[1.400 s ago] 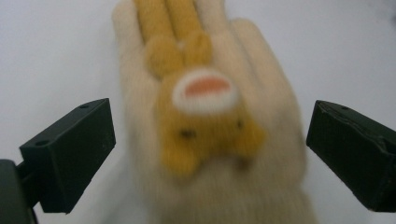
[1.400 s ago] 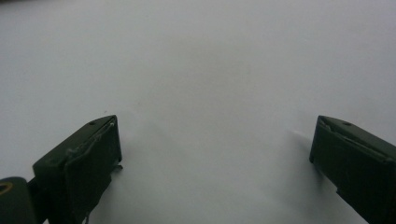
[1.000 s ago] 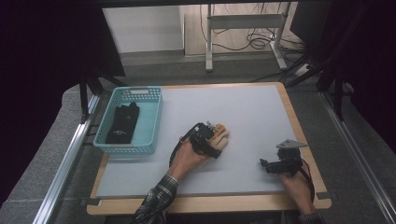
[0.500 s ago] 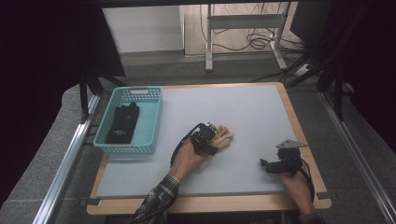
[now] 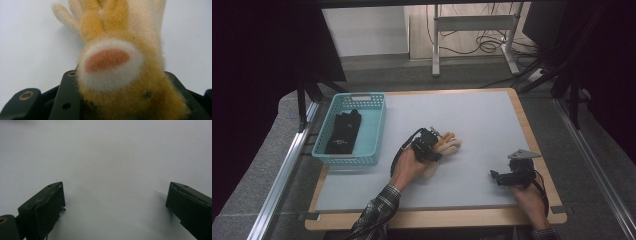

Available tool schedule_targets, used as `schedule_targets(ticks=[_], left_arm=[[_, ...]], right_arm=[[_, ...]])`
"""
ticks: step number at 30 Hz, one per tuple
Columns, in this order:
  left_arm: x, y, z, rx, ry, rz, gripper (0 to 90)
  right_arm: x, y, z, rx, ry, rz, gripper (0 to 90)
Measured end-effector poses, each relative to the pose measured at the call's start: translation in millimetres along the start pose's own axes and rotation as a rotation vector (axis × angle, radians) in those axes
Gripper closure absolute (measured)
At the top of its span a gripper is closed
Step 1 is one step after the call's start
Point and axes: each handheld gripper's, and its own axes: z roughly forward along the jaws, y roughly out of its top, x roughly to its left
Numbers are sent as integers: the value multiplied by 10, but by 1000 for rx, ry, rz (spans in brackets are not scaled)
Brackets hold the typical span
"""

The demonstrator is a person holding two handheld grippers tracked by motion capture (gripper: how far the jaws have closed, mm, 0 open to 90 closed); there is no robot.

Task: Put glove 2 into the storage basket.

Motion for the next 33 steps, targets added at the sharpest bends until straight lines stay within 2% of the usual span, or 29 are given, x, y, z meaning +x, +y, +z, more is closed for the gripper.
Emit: schedule_targets(ticks=[11,12,17,20,23,24,25,33], left_arm=[[235,55,-415,-37,59,-52,586],[235,55,-415,-37,59,-52,586],[396,52,-631,-52,79,-83,584],[454,43,-694,-52,91,-92,583],[539,26,-768,-49,128,-106,579],[539,26,-768,-49,128,-106,578],[588,15,-800,-49,143,-116,578],[828,-74,-974,-62,177,-187,578]], right_arm=[[0,0,-1,0,1,0,18],[0,0,-1,0,0,0,18],[0,0,-1,0,1,1,18],[0,0,-1,0,1,1,18],[0,0,-1,0,1,1,18],[0,0,-1,0,1,1,18],[0,0,-1,0,1,1,18],[0,0,-1,0,1,1,18]])
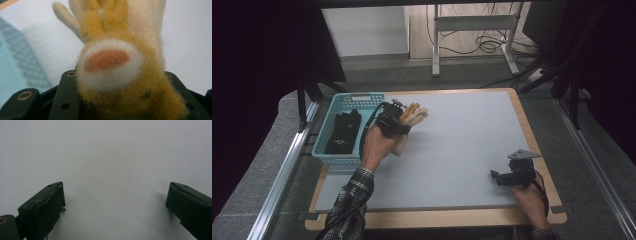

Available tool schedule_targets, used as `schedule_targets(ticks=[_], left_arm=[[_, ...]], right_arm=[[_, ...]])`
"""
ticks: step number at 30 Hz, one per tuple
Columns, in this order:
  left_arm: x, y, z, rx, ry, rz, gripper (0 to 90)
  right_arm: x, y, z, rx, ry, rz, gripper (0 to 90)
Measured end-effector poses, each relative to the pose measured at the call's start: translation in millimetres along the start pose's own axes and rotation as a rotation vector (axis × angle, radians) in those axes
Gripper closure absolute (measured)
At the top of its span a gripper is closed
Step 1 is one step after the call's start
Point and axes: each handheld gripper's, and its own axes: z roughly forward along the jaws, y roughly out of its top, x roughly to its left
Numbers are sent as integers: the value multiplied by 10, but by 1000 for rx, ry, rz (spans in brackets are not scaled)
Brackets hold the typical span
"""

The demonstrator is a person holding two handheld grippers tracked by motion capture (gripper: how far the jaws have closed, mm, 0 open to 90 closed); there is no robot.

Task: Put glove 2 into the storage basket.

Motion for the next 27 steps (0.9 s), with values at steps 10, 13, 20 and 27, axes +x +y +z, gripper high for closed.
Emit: schedule_targets(ticks=[10,13,20,27], left_arm=[[422,-87,-282,-17,75,-86,578],[614,-148,-375,-13,117,-132,577],[894,-273,-406,9,190,-204,575],[1122,-378,-256,48,232,-267,570]], right_arm=[[0,0,0,0,0,0,18],[1,0,0,-1,0,0,18],[1,0,0,0,0,0,18],[0,0,0,0,0,0,18]])
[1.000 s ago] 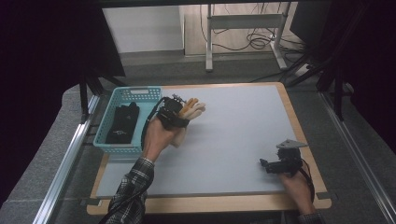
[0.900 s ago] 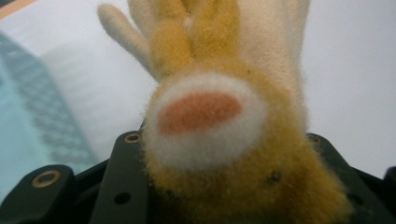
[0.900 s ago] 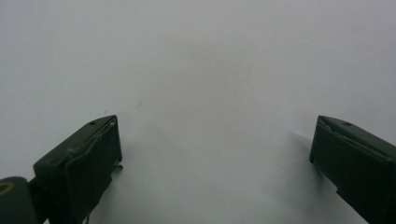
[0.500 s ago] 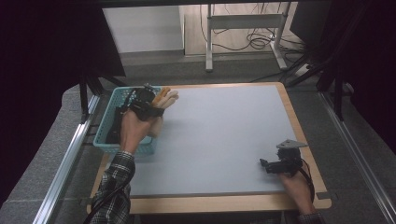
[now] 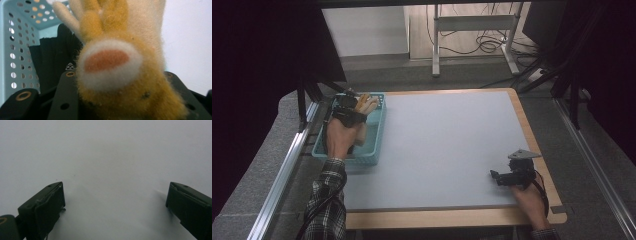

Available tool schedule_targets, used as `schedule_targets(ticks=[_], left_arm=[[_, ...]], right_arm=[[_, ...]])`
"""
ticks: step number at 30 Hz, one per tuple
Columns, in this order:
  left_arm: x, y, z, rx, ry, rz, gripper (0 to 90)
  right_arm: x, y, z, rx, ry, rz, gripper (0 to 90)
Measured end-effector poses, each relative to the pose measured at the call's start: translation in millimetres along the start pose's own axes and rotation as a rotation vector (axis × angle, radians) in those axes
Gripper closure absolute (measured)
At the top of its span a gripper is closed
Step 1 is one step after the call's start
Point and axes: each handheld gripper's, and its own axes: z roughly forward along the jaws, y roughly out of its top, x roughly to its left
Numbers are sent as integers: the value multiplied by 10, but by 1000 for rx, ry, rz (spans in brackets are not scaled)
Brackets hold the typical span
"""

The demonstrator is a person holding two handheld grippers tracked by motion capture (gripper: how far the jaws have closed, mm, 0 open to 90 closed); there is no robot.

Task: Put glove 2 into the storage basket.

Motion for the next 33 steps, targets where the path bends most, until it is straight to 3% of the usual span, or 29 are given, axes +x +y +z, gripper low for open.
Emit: schedule_targets(ticks=[9,15,22,24,26,28,30,31,33], left_arm=[[37,4,339,48,26,-12,564],[22,-6,644,106,37,-12,554],[-32,-12,869,148,5,9,520],[-31,-14,888,158,-5,8,467],[-8,-20,928,196,-58,-9,347],[22,-23,900,201,-59,-18,283],[48,-20,874,199,-78,-30,175],[88,-5,781,170,-134,-57,150],[101,26,647,138,-124,-30,142]], right_arm=[[0,0,0,-1,0,0,18],[0,0,0,-1,1,1,18],[0,-1,0,-1,1,1,19],[0,-1,0,-1,1,1,19],[-1,-1,0,-1,1,1,19],[0,-1,0,-1,1,1,19],[0,0,0,-1,1,1,19],[0,0,0,-1,1,0,19],[0,0,0,-1,1,0,19]])
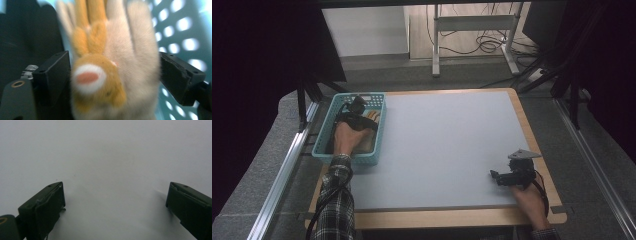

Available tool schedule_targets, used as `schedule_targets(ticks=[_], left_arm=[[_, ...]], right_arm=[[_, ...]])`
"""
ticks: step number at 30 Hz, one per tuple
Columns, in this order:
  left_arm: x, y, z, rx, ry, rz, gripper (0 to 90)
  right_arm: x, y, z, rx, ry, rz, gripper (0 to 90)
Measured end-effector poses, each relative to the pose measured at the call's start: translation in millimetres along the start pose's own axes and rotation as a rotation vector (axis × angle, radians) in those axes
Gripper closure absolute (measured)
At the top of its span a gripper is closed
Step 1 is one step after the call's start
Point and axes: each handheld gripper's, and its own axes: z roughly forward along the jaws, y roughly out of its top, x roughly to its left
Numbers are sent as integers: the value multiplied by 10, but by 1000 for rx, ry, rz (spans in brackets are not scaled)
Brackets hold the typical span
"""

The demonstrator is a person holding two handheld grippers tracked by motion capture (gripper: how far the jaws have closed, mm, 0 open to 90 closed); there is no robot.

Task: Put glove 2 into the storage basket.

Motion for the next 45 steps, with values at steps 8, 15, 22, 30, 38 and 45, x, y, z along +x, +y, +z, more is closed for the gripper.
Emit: schedule_targets(ticks=[8,15,22,30,38,45], left_arm=[[137,-87,-353,-124,80,-8,558],[141,-183,-41,17,139,42,818],[50,-151,28,13,42,36,853],[119,-179,2,-9,54,13,751],[214,-242,-113,-66,68,-2,580],[228,-269,-241,-98,81,8,447]], right_arm=[[0,0,0,0,0,0,19],[0,0,0,0,-1,0,18],[0,0,0,0,-1,-1,19],[0,0,0,0,-1,0,19],[1,0,0,0,-1,0,18],[1,0,0,0,-1,0,19]])
